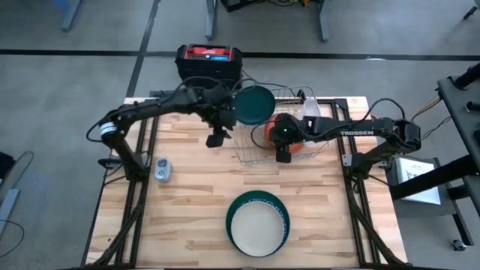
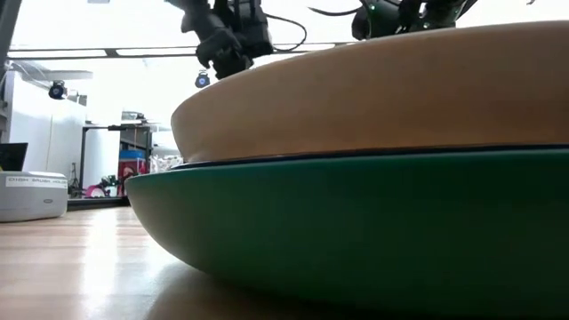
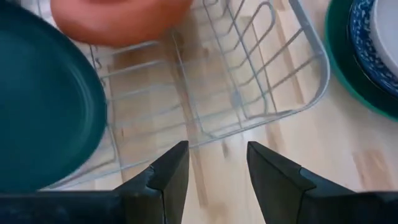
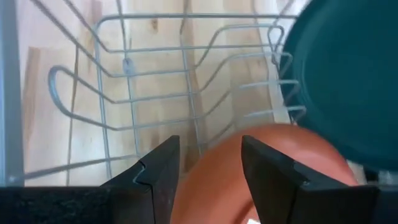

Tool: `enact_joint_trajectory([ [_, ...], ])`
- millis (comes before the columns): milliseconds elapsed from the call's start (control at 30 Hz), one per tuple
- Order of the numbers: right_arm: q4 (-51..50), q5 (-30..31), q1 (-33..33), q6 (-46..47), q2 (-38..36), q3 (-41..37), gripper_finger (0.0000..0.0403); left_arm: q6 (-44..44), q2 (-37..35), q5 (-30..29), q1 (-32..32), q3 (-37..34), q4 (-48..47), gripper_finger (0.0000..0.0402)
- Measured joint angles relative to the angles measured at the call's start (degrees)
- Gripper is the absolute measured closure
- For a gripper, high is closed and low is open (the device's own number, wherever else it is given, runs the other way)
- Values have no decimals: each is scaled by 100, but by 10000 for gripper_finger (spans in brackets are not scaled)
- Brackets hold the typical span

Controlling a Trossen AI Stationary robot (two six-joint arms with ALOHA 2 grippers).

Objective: Sort dishes
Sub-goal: Put the orange plate in the dish rack

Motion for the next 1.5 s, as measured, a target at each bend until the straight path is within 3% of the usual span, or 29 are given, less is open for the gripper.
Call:
enact_joint_trajectory([
  [167, 101, 0, 46, -683, 186, 348, 259, -16, -400, -15, -77, -724, 1155, 249],
  [400, -473, 90, 90, 169, 983, 1027, 286, 144, -432, -152, -112, -1376, 2661, 249],
  [500, -1151, 634, 170, 542, 1394, 1431, 292, 270, -389, -194, -109, -1455, 2729, 249],
  [600, -1587, 704, 171, 997, 1663, 1733, 289, 300, -392, -259, -109, -1465, 2789, 249],
  [933, -2249, 1320, 246, 1826, 2070, 2354, 230, 616, -399, -242, -90, -2126, 3472, 249],
  [1133, -2439, 1337, 239, 2242, 2141, 2417, 212, 613, -393, -244, -92, -2202, 3615, 249],
  [1500, -2633, 1209, 80, 2567, 2251, 2436, 217, 654, -382, -113, -85, -2202, 3552, 249],
])
